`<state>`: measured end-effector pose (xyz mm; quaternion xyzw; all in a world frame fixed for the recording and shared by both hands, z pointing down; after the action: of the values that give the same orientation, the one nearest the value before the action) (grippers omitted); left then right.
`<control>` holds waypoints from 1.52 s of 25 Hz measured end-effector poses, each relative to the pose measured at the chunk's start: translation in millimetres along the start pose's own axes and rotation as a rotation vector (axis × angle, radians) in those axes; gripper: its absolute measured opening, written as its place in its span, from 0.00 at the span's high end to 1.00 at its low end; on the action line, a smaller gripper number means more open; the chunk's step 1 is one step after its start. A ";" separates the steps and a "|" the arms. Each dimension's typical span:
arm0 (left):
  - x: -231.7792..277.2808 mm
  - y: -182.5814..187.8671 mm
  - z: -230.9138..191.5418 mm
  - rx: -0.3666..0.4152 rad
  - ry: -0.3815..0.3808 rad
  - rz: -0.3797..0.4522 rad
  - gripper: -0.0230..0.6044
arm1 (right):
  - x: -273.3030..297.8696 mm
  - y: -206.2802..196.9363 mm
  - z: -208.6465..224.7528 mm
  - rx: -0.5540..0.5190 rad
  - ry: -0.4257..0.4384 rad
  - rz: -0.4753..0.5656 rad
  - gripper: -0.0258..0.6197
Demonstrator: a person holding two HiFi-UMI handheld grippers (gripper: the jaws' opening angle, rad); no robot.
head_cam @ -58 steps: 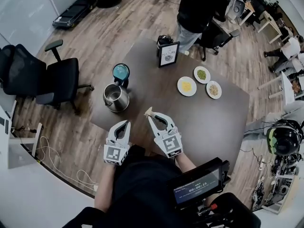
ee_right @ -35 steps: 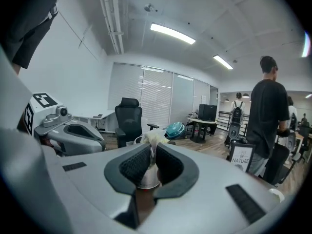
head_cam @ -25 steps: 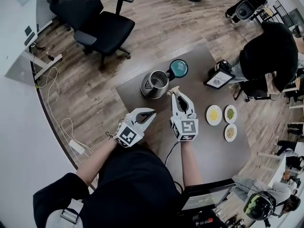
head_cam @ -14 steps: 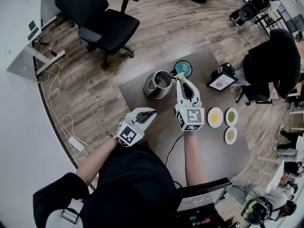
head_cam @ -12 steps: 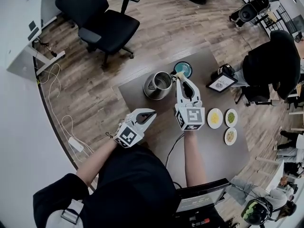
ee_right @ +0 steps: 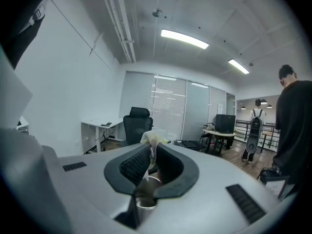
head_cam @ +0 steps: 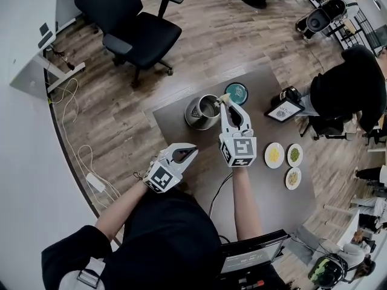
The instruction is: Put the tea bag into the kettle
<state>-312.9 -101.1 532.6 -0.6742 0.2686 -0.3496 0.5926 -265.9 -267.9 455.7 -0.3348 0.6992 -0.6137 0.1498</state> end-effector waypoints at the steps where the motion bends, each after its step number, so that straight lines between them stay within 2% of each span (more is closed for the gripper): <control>1: -2.1 -1.1 -1.4 -0.004 0.007 -0.002 0.96 | 0.9 -5.1 -2.0 0.000 0.009 -0.015 0.90; 12: -13.0 -5.7 -18.1 -0.022 0.066 -0.010 0.96 | 25.5 -64.9 -18.9 -0.092 0.103 -0.207 0.90; 20: -25.0 -8.8 -30.6 -0.002 0.106 -0.017 0.96 | 49.5 -97.1 -36.8 -0.230 0.160 -0.374 0.90; 24: -28.8 -10.9 -27.4 -0.002 0.120 -0.019 0.96 | 50.9 -104.7 -43.2 -0.226 0.192 -0.421 0.90; 31: -26.4 -9.7 -22.4 0.010 0.103 -0.018 0.96 | 58.4 -109.2 -42.0 -0.194 0.233 -0.492 0.90; 38: -18.9 -0.9 -20.7 0.022 0.095 -0.003 0.96 | 64.6 -110.5 -33.5 -0.214 0.276 -0.595 0.90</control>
<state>-340.8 -98.9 531.7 -0.6506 0.2915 -0.3853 0.5859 -302.5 -287.2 581.4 -0.4517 0.6451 -0.5931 -0.1677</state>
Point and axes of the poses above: the fingertips, and each gripper's own axes: x forward along the fingers, z to its right, y out of its top, the point moved 4 cm from there along -x, backward along the fingers, and after that the axes turned 4 degrees about -x, right-handed, at the moved point
